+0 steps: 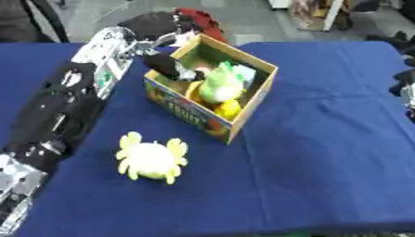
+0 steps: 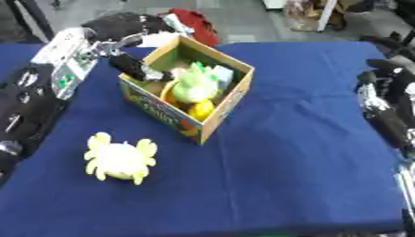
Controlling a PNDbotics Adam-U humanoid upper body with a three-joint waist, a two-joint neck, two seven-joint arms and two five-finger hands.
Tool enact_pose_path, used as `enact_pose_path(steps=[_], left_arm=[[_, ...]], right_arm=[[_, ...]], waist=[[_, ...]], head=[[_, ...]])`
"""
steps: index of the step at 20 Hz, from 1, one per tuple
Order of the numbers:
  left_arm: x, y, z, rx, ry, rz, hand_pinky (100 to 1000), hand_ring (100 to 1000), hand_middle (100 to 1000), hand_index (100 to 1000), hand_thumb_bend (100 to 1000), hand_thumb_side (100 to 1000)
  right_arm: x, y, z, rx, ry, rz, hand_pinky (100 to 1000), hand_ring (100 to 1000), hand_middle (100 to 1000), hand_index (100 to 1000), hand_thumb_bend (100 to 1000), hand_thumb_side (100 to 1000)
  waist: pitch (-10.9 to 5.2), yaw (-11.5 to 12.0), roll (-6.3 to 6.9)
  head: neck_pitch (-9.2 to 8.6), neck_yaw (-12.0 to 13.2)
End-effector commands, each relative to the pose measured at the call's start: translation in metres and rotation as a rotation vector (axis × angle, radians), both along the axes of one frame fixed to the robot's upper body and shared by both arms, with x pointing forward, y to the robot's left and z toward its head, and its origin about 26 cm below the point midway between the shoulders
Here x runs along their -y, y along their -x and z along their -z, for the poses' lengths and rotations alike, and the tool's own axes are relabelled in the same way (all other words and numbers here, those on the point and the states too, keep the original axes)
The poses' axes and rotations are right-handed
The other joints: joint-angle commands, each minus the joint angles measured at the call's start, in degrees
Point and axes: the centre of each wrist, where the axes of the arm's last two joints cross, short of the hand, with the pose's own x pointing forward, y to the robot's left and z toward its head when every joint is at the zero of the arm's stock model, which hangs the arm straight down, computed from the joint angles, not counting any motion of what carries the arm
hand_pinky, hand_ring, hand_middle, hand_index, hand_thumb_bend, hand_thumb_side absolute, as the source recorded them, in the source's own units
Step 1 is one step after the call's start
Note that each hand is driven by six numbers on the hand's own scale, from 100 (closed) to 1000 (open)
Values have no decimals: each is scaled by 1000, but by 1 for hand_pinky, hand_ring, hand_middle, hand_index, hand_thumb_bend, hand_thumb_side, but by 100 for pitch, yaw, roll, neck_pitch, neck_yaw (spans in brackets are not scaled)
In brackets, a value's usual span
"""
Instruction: Pick up objects on the table and place them in the box.
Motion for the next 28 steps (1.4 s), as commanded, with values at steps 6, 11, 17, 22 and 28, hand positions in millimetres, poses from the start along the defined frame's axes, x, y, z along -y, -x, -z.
enact_pose_path(steps=[6, 11, 17, 22, 28], left_arm=[[-49, 53, -32, -178, -185, 58, 809, 734, 773, 915, 485, 558], [-49, 74, -20, -294, -238, 99, 816, 753, 797, 923, 533, 633], [-30, 79, 5, -402, -323, 157, 840, 786, 836, 930, 577, 635], [-20, 78, 23, -348, -392, 154, 858, 809, 863, 946, 629, 615], [-19, 76, 57, -383, -390, 162, 820, 771, 835, 934, 579, 563]], right_arm=[[9, -1, -7, 16, 25, 18, 621, 580, 611, 808, 100, 595], [9, -1, -7, 15, 28, 15, 621, 580, 610, 808, 100, 595], [8, -1, -6, 12, 29, 12, 621, 580, 610, 808, 100, 594], [8, -1, -6, 11, 28, 12, 622, 580, 610, 808, 100, 593], [8, -1, -6, 13, 25, 12, 621, 580, 610, 808, 100, 592]], waist=[[-82, 127, 120], [-83, 148, 145], [-92, 116, 152], [-89, 100, 140], [-73, 85, 123]], head=[[-68, -108], [-76, -108], [-61, -86], [-53, -83], [-63, -79]])
